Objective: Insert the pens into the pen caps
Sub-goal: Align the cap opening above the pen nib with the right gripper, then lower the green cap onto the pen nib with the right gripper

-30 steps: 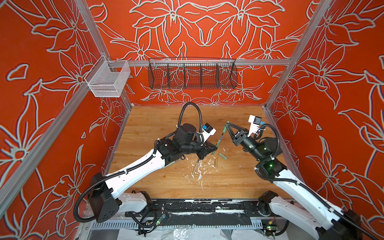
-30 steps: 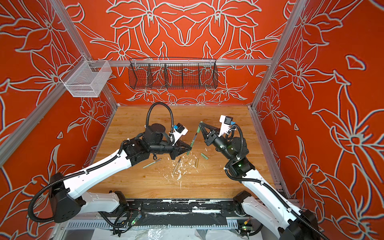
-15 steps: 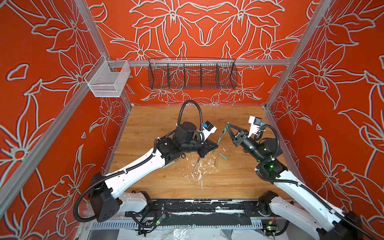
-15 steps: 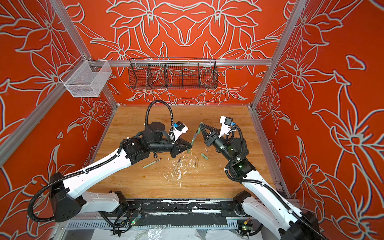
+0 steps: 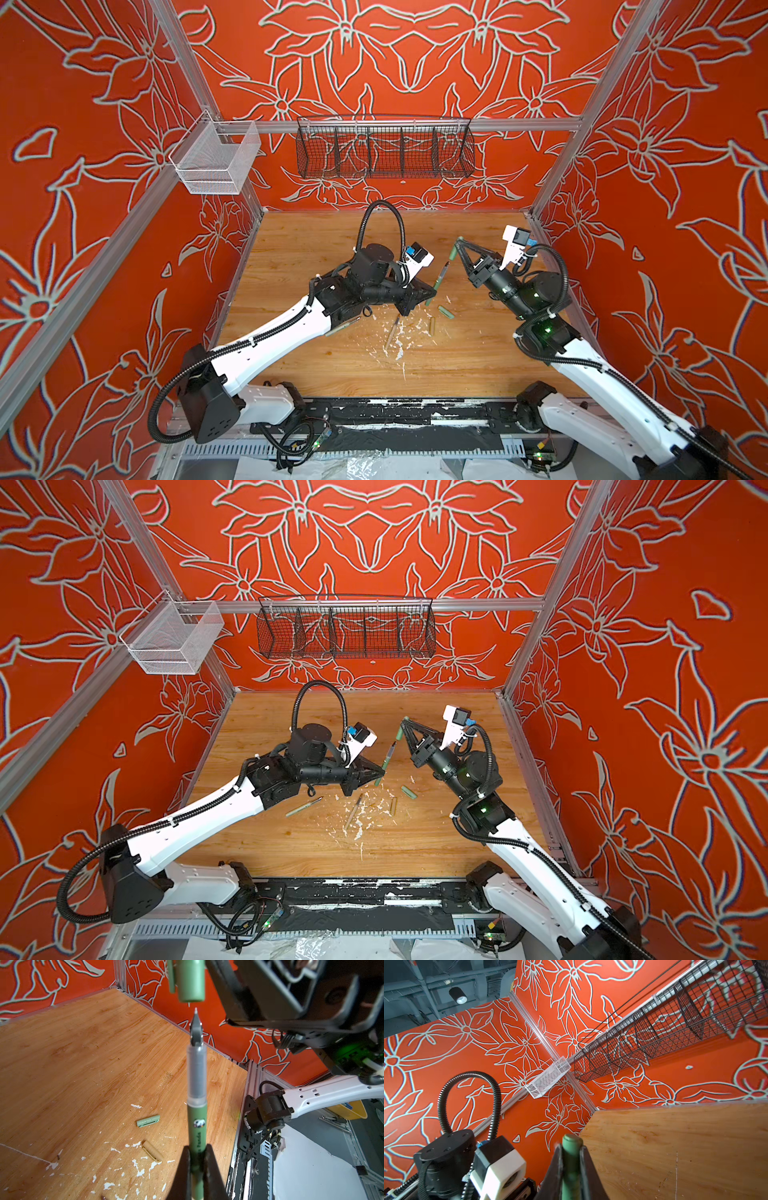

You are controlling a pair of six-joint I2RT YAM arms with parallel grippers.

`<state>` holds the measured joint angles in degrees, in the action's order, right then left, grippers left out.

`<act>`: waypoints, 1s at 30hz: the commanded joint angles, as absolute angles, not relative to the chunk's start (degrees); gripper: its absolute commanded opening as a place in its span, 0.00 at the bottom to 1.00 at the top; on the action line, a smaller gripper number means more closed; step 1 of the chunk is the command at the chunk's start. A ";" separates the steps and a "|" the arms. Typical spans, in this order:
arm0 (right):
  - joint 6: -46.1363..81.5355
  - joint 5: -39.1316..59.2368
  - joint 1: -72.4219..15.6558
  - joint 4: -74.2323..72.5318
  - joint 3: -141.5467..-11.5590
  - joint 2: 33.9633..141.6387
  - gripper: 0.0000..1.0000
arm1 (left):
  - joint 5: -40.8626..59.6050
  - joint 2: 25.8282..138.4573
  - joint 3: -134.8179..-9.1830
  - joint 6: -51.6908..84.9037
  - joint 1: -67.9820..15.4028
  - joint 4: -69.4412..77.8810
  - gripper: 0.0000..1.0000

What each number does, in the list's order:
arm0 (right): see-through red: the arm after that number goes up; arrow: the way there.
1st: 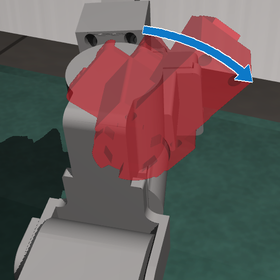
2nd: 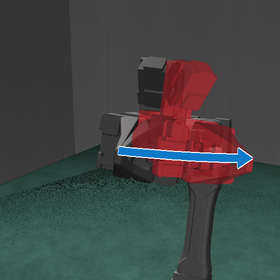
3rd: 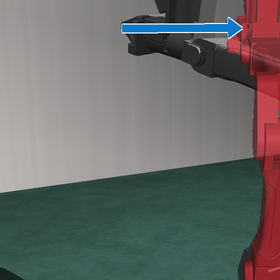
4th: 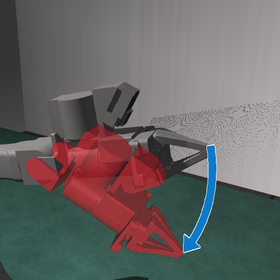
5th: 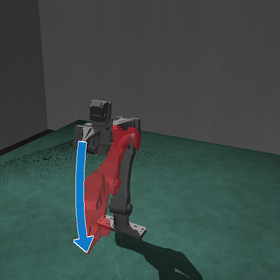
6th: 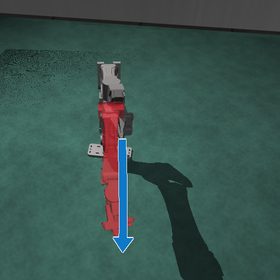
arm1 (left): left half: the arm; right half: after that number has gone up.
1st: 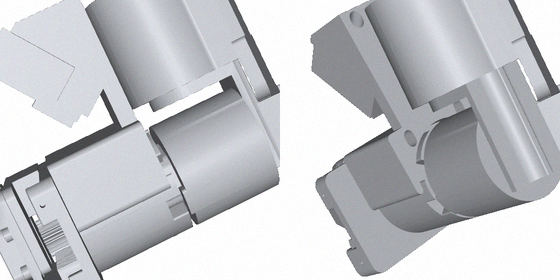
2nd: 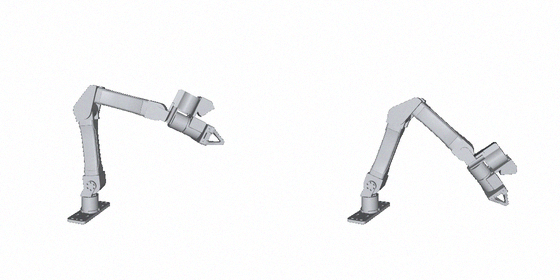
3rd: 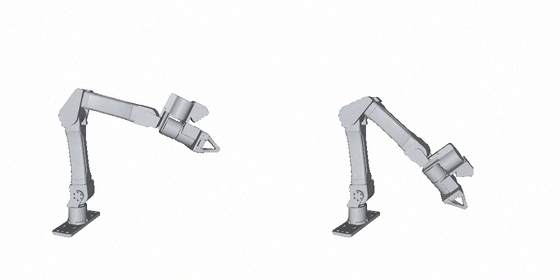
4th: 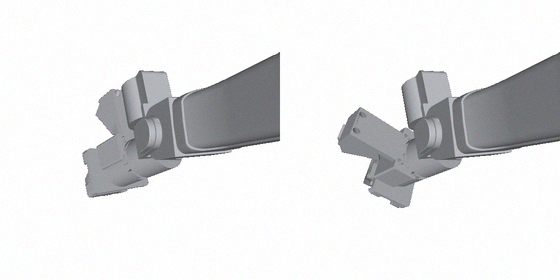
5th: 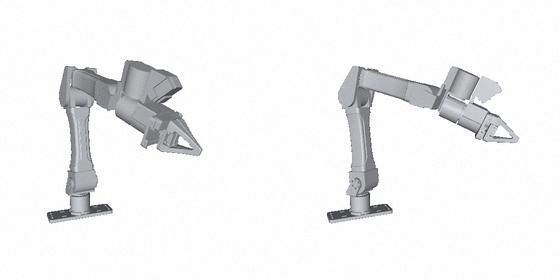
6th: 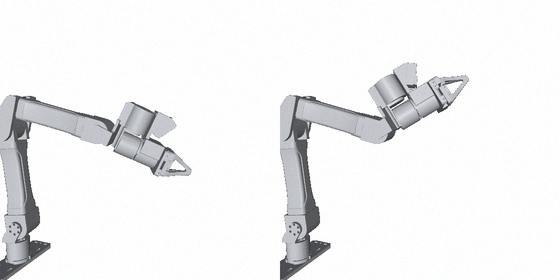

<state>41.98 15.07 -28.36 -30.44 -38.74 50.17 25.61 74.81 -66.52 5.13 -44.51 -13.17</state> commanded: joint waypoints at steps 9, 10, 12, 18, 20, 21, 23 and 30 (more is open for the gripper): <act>43.27 17.29 -28.78 -34.79 -39.49 51.99 0.00 | 25.40 74.80 -66.62 4.31 -45.35 -12.92 0.00; 43.01 17.16 -28.81 -34.34 -39.38 51.63 0.00 | 25.28 74.74 -66.58 4.31 -45.35 -12.93 0.00; 42.31 16.51 -28.82 -33.08 -39.25 50.48 0.00 | 24.90 74.70 -66.46 4.18 -45.35 -13.02 0.00; 41.04 14.76 -28.83 -30.59 -38.67 47.38 0.00 | 24.46 74.82 -67.04 3.58 -45.31 -13.62 0.00; 41.43 15.65 -28.82 -30.59 -38.67 47.46 0.00 | 24.49 74.76 -67.06 3.52 -45.35 -13.54 0.00; 41.66 15.80 -28.80 -30.42 -38.61 47.64 0.00 | 24.45 74.74 -67.10 3.52 -45.35 -13.45 0.00; 41.76 15.90 -28.80 -30.68 -38.27 47.89 0.00 | 24.48 74.69 -67.06 3.59 -45.35 -13.43 0.00; 42.24 15.48 -28.83 -32.09 -37.48 48.49 0.00 | 24.70 74.24 -67.24 3.60 -45.35 -13.78 0.00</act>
<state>41.60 15.86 -28.38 -30.65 -38.24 48.45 24.51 74.87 -66.52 4.47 -45.01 -13.58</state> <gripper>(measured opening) 0.151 0.076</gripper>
